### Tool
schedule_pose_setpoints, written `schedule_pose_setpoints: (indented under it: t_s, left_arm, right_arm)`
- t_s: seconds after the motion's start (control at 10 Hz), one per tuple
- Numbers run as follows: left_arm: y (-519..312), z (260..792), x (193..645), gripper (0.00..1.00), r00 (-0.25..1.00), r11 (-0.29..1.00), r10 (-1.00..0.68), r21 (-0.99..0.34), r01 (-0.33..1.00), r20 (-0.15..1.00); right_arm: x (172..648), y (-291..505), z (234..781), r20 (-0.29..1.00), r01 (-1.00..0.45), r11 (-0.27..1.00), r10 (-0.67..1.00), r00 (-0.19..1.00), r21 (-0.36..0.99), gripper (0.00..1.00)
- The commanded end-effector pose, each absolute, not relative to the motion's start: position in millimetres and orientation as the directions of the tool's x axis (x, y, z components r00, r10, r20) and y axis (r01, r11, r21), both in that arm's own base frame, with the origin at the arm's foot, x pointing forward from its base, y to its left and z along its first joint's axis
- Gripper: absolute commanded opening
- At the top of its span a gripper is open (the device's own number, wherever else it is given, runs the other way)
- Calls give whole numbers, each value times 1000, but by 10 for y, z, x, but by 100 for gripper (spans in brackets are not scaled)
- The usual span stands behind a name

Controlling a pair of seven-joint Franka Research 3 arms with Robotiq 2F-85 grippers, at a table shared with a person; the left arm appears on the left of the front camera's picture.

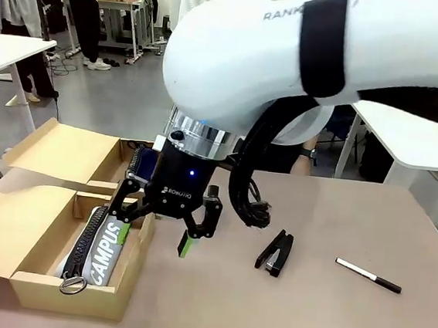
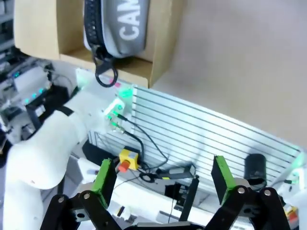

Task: Place items inside the box.
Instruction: Pick up a Pencil pouch or Stapler and place it inside the Mailer Box closest to the robot.

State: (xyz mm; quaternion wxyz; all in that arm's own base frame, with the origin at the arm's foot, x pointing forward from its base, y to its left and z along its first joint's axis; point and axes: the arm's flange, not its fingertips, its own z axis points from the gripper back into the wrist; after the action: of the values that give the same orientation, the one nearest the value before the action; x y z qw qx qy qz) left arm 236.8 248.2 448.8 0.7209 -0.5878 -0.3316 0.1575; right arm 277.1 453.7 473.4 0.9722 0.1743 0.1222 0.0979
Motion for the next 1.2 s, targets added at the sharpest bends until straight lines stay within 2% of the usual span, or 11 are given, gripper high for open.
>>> schedule_pose_setpoints:
  t_s: [0.0,0.2,0.5,0.7,0.8,0.9,1.1]
  left_arm:
    - [2467,4497,2368,100,722,254,620,-949,187,308]
    - [2467,4497,2368,100,722,254,620,-949,187,308]
    - [2467,4497,2368,100,722,254,620,-949,187,308]
    - [2467,4497,2368,100,722,254,620,-949,187,308]
    - [2467,4497,2368,100,722,254,620,-949,187,308]
    - [2467,4497,2368,100,722,254,620,-949,187,308]
    - [2467,4497,2368,100,722,254,620,-949,187,308]
  right_arm:
    - [2748,4444,4776,-220,-236,901,330,918,364,100]
    - [3065,3550,5069,-162,-119,806,257,953,579,100]
    - [3231,2078,5126,-150,-48,645,250,957,763,100]
    - [3178,1002,4935,-104,25,403,174,979,915,100]
    - [3136,706,4835,-100,63,335,95,990,940,100]
    - [3062,282,4609,-86,76,211,39,996,975,100]
    - [2888,-168,4113,-18,18,31,24,1000,999,100]
